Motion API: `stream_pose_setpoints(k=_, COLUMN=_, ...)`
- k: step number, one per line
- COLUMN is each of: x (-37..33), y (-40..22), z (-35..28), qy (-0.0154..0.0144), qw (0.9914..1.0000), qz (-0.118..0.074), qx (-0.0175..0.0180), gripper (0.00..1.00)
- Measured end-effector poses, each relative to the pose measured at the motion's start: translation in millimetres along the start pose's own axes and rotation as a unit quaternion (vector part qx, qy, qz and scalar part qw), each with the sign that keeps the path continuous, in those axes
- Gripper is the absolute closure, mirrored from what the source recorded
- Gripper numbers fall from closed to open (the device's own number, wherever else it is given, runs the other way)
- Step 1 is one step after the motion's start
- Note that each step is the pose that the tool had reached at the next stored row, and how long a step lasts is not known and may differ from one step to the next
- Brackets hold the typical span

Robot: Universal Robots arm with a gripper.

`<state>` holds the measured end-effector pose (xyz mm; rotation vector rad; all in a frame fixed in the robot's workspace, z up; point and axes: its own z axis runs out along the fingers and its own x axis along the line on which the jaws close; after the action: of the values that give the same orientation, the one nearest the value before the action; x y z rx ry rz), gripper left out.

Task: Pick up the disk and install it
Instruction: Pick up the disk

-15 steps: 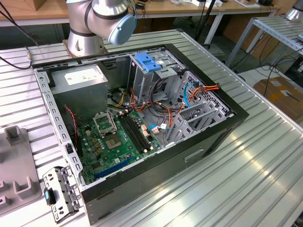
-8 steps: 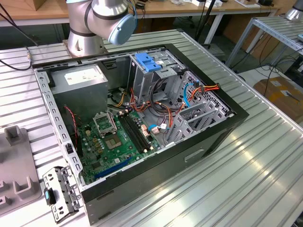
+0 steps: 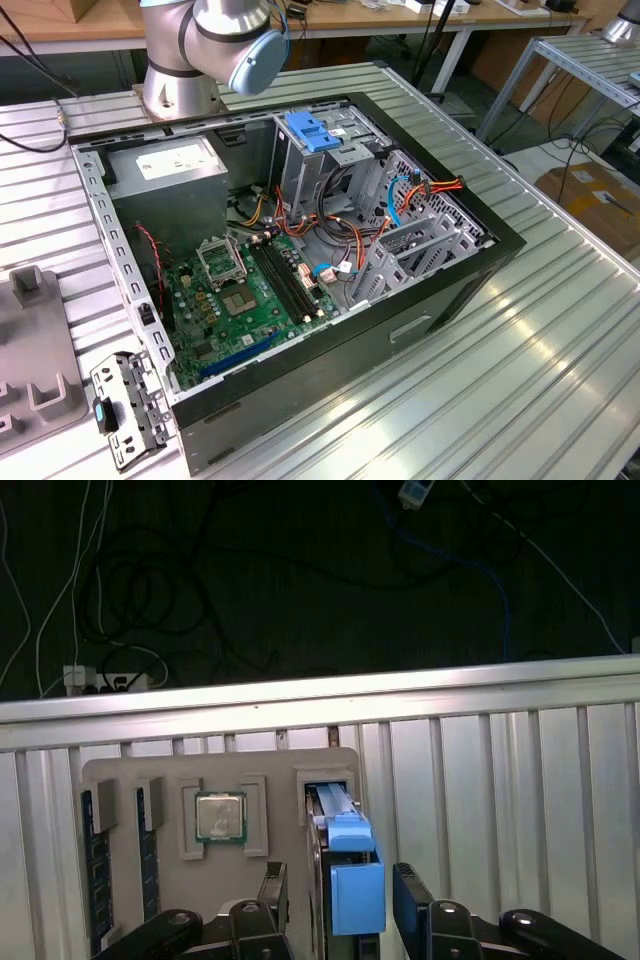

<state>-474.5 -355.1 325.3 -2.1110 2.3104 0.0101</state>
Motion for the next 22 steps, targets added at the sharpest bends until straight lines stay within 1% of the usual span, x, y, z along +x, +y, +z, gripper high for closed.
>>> stream_pose_setpoints(k=4, x=0.1, y=0.0, z=7.4, qy=0.0001, qw=0.99994, qz=0.011, qx=-0.0003, gripper=0.46)
stream_pose_setpoints(k=8, x=0.2, y=0.0, z=13.4, qy=0.0001, qw=0.99989, qz=0.015, qx=-0.0002, gripper=0.46)
stream_pose_setpoints(k=9, x=0.2, y=0.0, z=14.5, qy=0.0, qw=0.99989, qz=0.015, qx=-0.0002, gripper=0.46)
stream_pose_setpoints(k=11, x=0.2, y=0.1, z=14.6, qy=0.0001, qw=0.99989, qz=0.015, qx=-0.0004, gripper=0.46)
stream_pose_setpoints(k=13, x=-1.8, y=0.2, z=15.5, qy=0.0, qw=0.99989, qz=0.015, qx=-0.0002, gripper=0.46)
stream_pose_setpoints(k=17, x=-2.9, y=0.4, z=22.4, qy=-0.0001, qw=0.99989, qz=0.015, qx=-0.0002, gripper=0.46)
stream_pose_setpoints(k=22, x=-2.9, y=0.4, z=25.5, qy=-0.0006, qw=0.99989, qz=0.015, qx=-0.0003, gripper=0.46)
